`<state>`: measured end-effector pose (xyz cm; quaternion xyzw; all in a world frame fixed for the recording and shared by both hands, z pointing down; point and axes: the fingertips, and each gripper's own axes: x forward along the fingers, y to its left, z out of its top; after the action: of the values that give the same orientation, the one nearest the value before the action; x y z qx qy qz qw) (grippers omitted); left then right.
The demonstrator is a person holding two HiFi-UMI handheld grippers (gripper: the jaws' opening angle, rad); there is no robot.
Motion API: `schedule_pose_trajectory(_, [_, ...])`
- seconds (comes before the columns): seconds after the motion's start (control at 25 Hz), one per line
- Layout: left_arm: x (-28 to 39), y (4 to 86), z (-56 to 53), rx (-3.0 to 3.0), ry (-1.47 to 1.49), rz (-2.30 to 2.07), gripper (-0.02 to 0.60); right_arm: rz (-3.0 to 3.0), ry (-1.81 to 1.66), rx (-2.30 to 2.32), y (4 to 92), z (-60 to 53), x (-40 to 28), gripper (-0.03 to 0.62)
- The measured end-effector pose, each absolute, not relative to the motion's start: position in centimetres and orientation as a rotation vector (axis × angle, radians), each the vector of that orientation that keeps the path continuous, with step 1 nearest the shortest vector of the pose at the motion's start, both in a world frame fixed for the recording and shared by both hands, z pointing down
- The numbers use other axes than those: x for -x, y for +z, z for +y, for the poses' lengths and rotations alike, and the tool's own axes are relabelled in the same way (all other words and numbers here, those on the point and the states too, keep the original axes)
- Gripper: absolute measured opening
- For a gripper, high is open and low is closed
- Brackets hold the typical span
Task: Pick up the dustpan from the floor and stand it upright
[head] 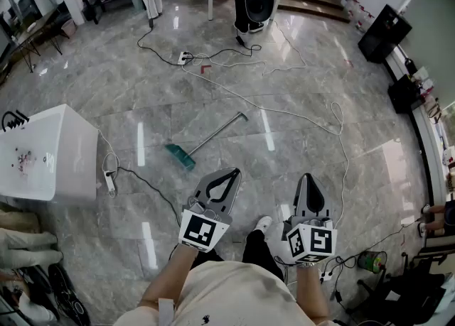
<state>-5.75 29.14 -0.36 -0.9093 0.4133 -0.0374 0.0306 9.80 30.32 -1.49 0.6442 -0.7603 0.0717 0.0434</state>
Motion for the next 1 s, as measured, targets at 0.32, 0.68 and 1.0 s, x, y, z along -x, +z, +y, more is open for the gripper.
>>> schedule_pose_trajectory(0.32, [-5.5, 1.3, 20.9, 2.643, -0.192, 1.386, 0.011, -2.401, 0.241, -1.84, 1.1, 21.1, -22.6, 0.018])
schedule_pose_trajectory(0.68, [-9.0, 5.3, 13.8, 2.603, -0.329, 1.623, 0.011, -2.482, 0.249, -1.678, 3.2, 11.1, -26.7, 0.018])
schedule_pose_trajectory(1.0, [-5.5, 8.7, 2.1, 2.609, -0.321, 1.745, 0.011, -2.484, 0.239, -1.606, 4.9, -1.2, -23.6, 0.018])
